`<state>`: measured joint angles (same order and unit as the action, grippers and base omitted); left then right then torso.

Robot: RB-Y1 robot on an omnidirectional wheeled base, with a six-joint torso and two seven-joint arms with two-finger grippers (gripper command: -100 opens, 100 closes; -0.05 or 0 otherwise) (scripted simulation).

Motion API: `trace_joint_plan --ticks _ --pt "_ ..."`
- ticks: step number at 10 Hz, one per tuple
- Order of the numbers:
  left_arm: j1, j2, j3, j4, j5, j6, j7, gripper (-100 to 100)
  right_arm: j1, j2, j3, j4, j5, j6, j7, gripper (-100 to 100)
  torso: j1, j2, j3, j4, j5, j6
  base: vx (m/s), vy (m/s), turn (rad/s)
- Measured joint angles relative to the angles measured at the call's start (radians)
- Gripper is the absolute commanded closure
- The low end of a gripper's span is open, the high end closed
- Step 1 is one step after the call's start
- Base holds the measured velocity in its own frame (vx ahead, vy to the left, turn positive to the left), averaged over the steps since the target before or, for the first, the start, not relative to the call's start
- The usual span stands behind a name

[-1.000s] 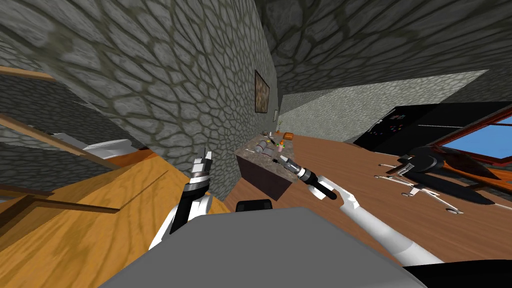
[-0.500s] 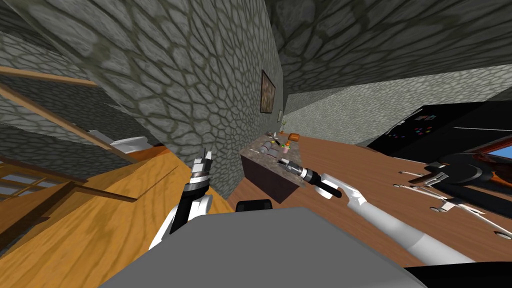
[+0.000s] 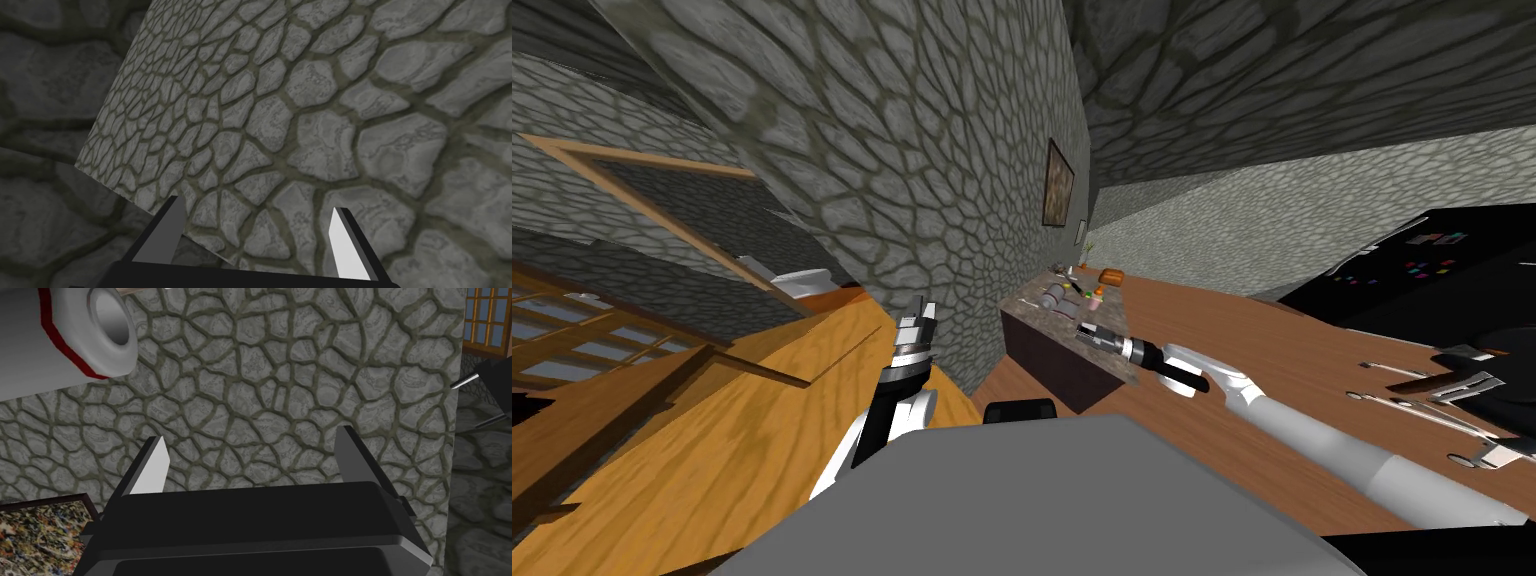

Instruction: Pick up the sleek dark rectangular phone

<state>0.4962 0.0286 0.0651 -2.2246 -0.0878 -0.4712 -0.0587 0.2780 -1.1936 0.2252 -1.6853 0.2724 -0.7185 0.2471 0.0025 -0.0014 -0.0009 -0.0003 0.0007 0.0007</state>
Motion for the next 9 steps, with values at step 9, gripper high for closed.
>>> trace_joint_plan --ticks 9 --pt "0.0 0.0 0.0 0.0 0.0 0.0 0.0 0 0.001 -0.23 0.094 0.154 0.09 -0.015 -0.017 -100 -0.001 -0.001 0.0 0.0 0.0 0.0 0.047 0.031 0.135"
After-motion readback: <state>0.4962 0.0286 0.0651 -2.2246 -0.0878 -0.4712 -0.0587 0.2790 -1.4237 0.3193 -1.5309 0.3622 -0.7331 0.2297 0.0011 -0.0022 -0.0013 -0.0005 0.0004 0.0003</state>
